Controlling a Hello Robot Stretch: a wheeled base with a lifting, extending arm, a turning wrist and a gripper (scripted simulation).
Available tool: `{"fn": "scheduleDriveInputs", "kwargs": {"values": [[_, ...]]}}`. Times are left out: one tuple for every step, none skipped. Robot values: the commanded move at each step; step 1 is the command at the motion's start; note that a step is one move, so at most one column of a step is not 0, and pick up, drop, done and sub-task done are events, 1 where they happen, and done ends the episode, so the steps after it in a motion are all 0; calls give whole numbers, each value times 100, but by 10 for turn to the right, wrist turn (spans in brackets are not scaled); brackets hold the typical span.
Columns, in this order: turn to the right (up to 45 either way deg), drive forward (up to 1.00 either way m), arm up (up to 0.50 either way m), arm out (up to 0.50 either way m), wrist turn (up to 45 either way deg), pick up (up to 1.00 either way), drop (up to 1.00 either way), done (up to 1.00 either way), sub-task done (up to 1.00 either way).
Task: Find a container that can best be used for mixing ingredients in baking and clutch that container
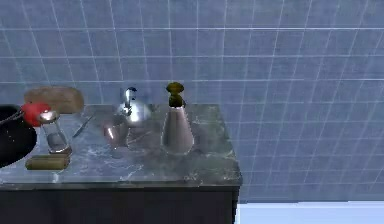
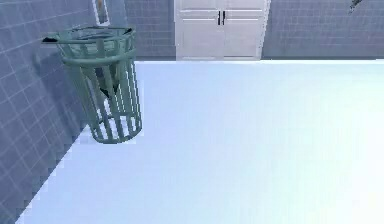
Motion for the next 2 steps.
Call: {"fn": "scheduleDriveInputs", "kwargs": {"values": [[-450,0,0,0,0,0,0,0,0],[-450,0,0,0,0,0,0,0,0]]}}
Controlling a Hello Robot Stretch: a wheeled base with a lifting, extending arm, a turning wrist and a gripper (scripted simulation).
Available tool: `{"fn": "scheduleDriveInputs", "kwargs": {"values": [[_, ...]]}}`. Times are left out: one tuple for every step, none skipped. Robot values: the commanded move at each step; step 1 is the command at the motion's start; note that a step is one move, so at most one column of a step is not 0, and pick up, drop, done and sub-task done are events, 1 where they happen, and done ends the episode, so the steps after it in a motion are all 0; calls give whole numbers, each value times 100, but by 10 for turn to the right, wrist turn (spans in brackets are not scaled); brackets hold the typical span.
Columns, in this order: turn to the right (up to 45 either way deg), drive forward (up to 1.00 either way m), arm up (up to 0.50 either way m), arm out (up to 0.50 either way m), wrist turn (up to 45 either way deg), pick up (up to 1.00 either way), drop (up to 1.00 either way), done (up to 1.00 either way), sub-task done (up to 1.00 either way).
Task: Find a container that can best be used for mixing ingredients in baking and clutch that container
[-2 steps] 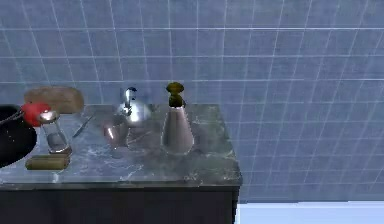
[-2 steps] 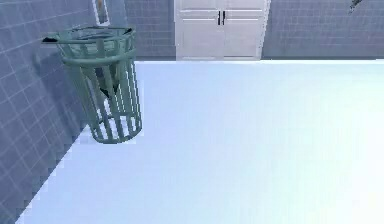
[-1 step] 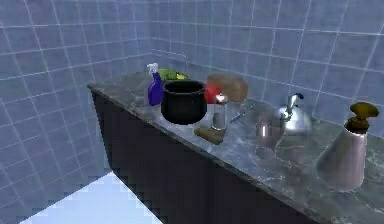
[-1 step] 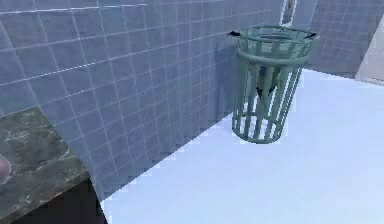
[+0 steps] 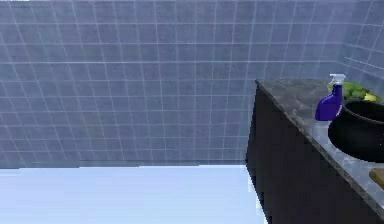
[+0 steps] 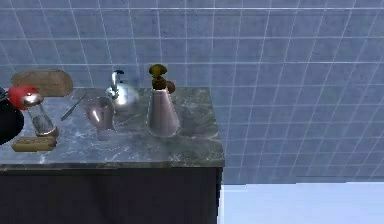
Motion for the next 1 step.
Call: {"fn": "scheduleDriveInputs", "kwargs": {"values": [[-180,0,0,0,0,0,0,0,0]]}}
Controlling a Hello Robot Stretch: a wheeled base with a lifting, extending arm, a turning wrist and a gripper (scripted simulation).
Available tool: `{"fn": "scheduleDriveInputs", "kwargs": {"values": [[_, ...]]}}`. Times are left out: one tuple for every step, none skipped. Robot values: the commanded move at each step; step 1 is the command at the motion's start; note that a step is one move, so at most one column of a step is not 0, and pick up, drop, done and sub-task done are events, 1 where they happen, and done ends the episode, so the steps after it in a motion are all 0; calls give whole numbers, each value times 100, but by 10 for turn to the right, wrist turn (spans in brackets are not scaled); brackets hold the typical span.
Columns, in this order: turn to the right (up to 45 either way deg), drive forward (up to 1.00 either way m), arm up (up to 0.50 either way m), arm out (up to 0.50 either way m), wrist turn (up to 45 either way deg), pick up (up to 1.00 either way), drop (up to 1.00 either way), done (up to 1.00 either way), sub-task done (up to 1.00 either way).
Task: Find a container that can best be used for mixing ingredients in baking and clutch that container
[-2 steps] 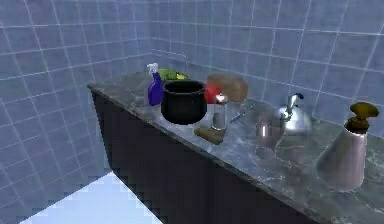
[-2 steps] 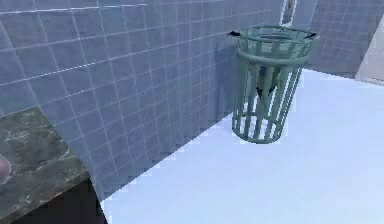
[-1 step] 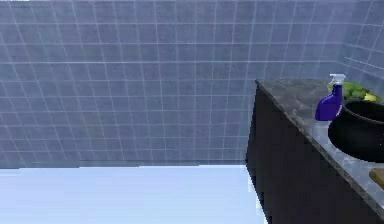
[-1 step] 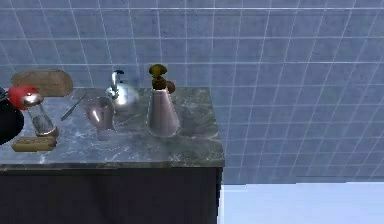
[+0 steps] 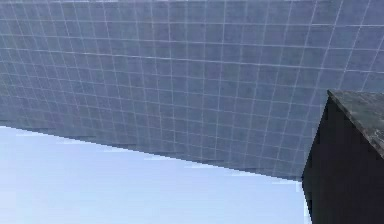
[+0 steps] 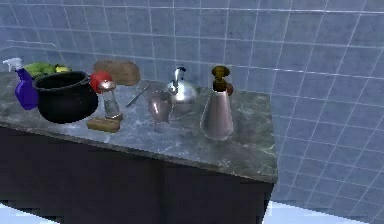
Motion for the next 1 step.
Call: {"fn": "scheduleDriveInputs", "kwargs": {"values": [[0,0,50,0,0,0,0,0,0]]}}
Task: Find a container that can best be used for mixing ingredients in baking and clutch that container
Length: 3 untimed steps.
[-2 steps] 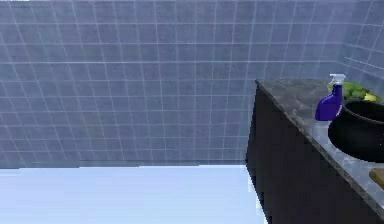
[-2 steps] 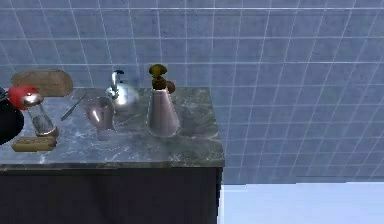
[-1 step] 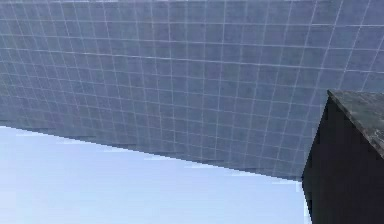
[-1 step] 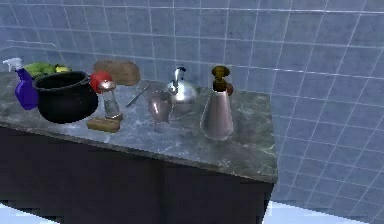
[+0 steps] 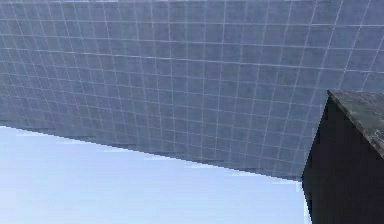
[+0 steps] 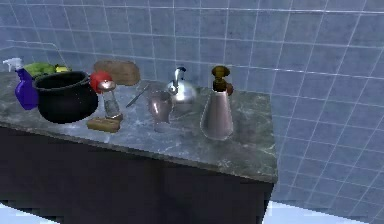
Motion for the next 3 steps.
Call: {"fn": "scheduleDriveInputs", "kwargs": {"values": [[0,0,38,0,0,0,0,0,0],[0,0,0,38,0,0,0,0,0],[0,0,0,0,450,0,0,0,0]]}}
